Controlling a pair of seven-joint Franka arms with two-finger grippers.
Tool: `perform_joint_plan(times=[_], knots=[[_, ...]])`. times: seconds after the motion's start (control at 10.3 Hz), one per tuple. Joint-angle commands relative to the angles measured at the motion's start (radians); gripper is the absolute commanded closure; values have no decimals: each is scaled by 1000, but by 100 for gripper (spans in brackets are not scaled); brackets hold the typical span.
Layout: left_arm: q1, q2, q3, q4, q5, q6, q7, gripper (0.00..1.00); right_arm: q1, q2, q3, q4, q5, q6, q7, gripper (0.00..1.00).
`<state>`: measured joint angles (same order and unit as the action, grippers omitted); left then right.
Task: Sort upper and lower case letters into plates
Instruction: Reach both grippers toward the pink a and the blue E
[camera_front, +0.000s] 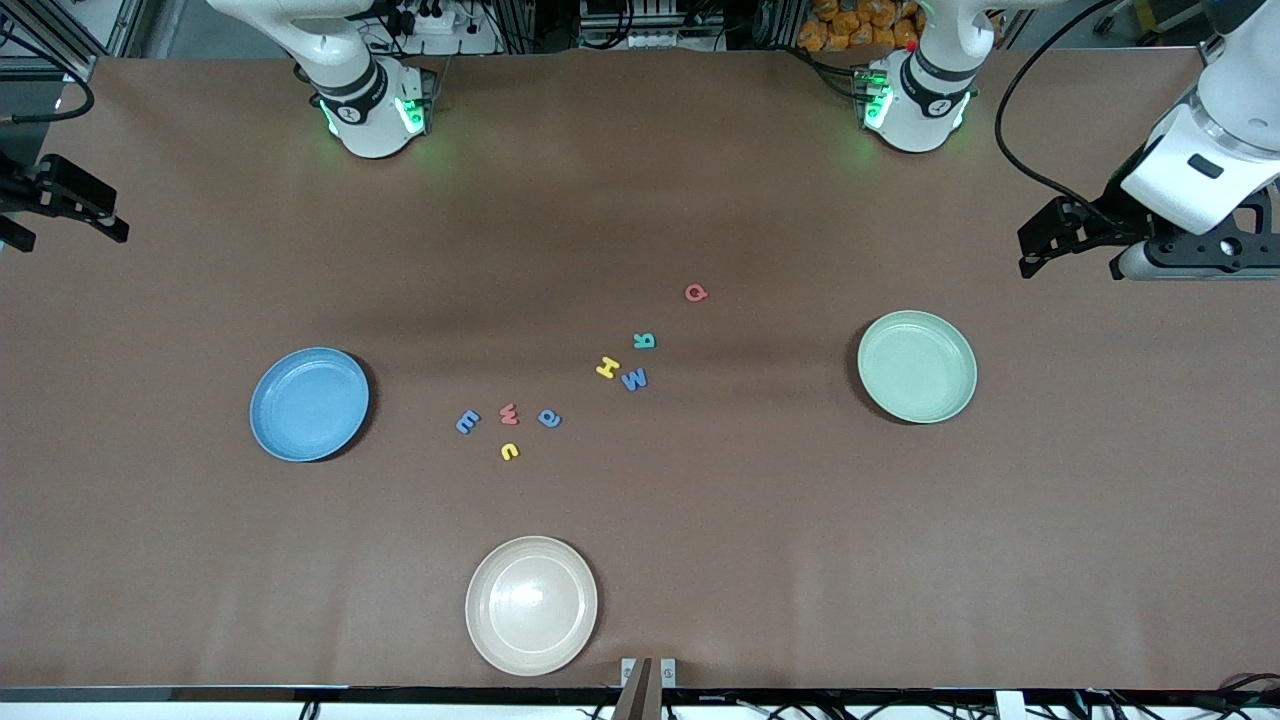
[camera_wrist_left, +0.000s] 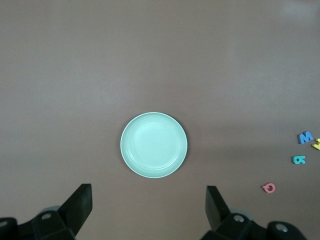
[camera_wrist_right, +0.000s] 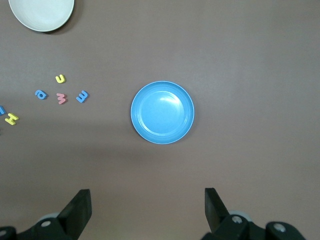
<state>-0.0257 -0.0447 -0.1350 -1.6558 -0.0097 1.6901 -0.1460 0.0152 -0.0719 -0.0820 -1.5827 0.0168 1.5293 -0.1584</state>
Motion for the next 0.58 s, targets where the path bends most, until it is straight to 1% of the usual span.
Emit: perform_joint_plan(times=[0.0, 0.49], knots=[[0, 9, 0, 22, 25, -21, 19, 0, 5, -2, -4, -2, 11, -2, 10, 0], [-12, 19, -5, 10, 25, -21, 10, 0, 5, -2, -4, -2, 11, -2, 10, 0]])
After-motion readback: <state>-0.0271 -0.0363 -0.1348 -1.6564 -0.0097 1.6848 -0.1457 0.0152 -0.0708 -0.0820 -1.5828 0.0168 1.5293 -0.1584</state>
